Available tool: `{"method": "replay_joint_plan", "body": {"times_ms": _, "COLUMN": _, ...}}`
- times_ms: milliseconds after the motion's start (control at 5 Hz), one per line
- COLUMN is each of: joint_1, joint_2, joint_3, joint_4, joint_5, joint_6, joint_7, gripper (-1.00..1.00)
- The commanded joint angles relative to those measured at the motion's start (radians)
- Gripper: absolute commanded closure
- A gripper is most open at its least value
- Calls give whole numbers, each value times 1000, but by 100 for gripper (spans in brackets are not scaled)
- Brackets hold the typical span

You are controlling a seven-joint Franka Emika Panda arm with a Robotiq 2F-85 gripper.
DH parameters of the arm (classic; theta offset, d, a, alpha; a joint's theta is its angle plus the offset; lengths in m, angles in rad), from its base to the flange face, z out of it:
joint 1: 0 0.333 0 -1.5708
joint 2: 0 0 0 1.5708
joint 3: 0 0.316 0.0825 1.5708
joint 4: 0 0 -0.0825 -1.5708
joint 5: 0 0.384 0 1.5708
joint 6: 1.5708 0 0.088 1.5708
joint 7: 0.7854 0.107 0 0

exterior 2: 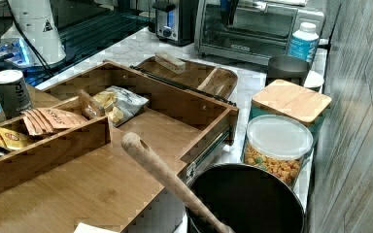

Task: Close the drawer.

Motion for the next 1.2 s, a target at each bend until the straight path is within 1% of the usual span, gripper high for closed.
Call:
{"method": "replay_joint_plan", "body": {"times_ms": 200, "joint_1": -25, "joint_2": 73, "joint_3": 9, "joint_4": 33, "joint_5": 6, "joint_6": 18, "joint_7": -132, "gripper": 100}}
{"method": "replay_joint_plan", "body": {"times_ms": 400, "joint_1": -6, "joint_2": 58, "joint_3": 9, "joint_4": -83, "joint_5": -16, "joint_6": 136, "joint_7": -86, "gripper": 100}}
{"method": "replay_joint_plan", "body": {"times_ms": 600, "joint_1": 7, "joint_2": 66, "joint_3": 2, "joint_4": -150, "joint_5": -28, "joint_6": 217, "joint_7": -59, "gripper": 100}}
{"method": "replay_joint_plan", "body": {"times_ms": 800, "joint_1": 11, "joint_2": 84, "joint_3": -7, "joint_4": -187, "joint_5": -38, "joint_6": 268, "joint_7": -52, "gripper": 100}}
{"method": "replay_joint_plan", "body": {"times_ms": 1200, "joint_1": -5, "joint_2": 89, "joint_3": -15, "joint_4": -239, "joint_5": -3, "joint_6": 275, "joint_7": -34, "gripper": 100}}
